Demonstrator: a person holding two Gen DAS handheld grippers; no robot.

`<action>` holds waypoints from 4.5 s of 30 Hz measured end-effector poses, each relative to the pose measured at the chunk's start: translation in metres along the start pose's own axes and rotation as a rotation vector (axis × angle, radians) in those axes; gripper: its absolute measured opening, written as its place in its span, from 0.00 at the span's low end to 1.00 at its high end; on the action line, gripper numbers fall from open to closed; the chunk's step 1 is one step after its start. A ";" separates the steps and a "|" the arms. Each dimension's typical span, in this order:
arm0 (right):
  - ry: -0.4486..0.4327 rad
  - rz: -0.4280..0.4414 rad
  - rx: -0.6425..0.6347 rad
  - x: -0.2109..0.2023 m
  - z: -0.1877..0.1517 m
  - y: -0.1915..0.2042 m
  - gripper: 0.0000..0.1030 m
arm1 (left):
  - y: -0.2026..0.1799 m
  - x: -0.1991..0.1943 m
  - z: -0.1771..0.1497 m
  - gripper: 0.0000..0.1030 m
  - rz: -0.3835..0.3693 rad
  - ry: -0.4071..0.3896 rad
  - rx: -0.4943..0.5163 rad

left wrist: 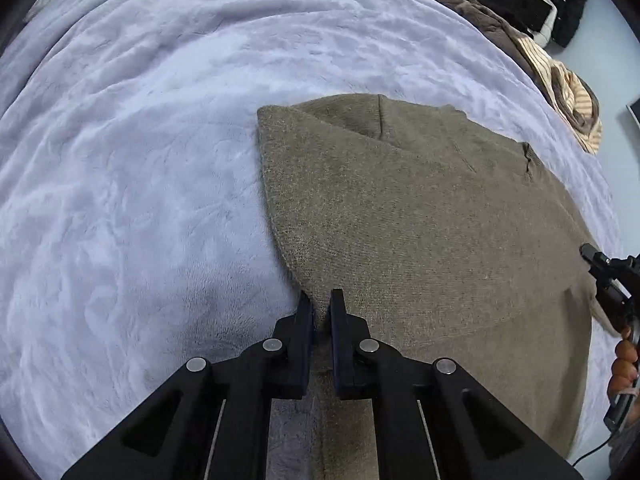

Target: Fold small clothes

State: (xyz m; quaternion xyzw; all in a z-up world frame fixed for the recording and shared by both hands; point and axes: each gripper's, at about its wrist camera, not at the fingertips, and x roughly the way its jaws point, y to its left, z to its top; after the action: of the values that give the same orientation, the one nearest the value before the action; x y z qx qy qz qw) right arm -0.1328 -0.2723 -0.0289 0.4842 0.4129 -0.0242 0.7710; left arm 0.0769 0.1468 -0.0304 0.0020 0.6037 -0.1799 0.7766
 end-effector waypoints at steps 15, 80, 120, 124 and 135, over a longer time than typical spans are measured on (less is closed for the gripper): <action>0.016 -0.115 0.134 -0.030 -0.034 -0.063 0.10 | 0.004 -0.020 -0.020 0.09 0.108 -0.012 -0.001; -0.410 0.089 0.352 -0.197 0.064 -0.174 0.05 | -0.246 0.019 -0.049 0.99 0.021 0.066 0.168; 0.362 -0.296 -0.939 0.172 -0.116 0.189 0.28 | 0.018 -0.049 -0.068 0.99 0.060 -0.072 -0.213; 0.336 -0.274 -0.948 0.148 -0.121 0.185 0.47 | 0.005 -0.045 -0.062 0.99 0.016 -0.067 -0.187; 0.094 -0.162 -0.036 0.005 -0.011 0.000 0.47 | -0.054 0.004 -0.004 0.45 -0.197 0.034 -0.184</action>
State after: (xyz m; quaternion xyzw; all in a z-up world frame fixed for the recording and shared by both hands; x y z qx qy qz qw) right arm -0.1366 -0.2618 -0.0343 0.4359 0.4868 -0.0566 0.7548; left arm 0.0589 0.0960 -0.0237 -0.1255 0.6280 -0.1993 0.7417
